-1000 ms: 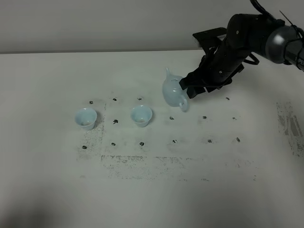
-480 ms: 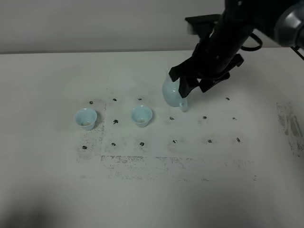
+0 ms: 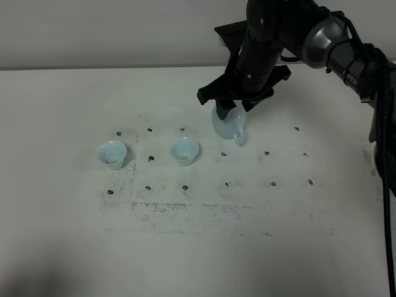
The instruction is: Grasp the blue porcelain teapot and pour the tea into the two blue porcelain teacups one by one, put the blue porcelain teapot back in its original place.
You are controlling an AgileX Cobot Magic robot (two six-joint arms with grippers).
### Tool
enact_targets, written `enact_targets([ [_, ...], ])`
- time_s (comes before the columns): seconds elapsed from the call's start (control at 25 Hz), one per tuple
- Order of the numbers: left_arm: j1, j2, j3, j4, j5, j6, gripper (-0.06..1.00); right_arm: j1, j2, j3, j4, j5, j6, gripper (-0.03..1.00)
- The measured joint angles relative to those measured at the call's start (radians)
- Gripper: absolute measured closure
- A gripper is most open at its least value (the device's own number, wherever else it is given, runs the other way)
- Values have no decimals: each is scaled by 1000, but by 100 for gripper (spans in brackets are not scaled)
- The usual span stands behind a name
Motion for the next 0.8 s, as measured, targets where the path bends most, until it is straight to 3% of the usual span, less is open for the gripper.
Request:
enact_targets([
  [0.6, 0, 0, 0, 0, 0, 0, 28, -5, -29, -5, 54, 1, 44, 48],
  [0.8, 0, 0, 0, 0, 0, 0, 28, -5, -158, 113, 38, 0, 30, 48],
])
